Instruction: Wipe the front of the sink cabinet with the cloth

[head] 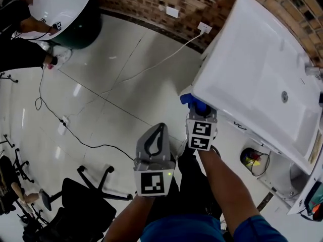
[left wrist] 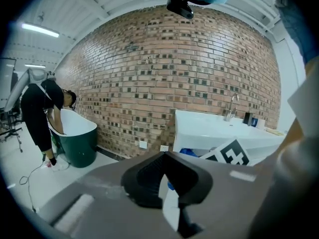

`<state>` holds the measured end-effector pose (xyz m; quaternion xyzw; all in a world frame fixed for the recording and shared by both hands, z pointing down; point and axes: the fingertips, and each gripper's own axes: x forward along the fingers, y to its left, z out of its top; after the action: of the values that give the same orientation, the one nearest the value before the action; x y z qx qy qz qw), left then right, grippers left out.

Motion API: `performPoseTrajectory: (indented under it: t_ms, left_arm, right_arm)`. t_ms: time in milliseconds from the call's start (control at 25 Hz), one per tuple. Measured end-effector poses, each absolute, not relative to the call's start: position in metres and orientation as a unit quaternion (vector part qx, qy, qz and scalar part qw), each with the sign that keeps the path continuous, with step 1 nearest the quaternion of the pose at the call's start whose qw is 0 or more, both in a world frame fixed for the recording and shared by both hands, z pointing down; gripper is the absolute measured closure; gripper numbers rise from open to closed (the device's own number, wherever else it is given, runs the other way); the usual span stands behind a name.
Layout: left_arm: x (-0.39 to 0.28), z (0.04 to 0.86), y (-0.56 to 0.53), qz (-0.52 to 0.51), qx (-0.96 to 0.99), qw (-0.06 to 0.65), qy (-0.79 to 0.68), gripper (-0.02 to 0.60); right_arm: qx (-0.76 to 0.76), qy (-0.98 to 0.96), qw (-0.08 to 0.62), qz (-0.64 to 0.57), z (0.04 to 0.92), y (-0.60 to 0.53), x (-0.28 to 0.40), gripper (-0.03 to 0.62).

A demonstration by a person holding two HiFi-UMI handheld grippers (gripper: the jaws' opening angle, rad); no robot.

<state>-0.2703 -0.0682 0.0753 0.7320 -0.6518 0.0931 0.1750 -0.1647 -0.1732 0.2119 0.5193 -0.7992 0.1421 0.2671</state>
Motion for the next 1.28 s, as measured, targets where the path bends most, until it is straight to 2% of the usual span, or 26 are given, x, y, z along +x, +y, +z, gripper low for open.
performPoseTrajectory:
  t_ms: [280, 520, 1280]
  left_arm:
    - [-0.238, 0.092, -0.075, 0.104, 0.780, 0.176, -0.591, 0.577]
    - [-0.187, 0.098, -0.072, 0.110, 0.810, 0.162, -0.552, 0.577]
    - [0.074, 0.166, -0.019, 0.136, 0.914, 0.093, -0.371, 0.575]
  right_arm:
    - [0.571, -0.766, 0.264, 0.134, 0.206, -0.163, -0.113, 0.520]
    - [0.618, -0.732, 0.253, 0.134, 0.198, -0.136, -0.031, 0.519]
    - [0.776, -0.590, 0.197, 0.105, 0.189, -0.017, 0.327, 0.519]
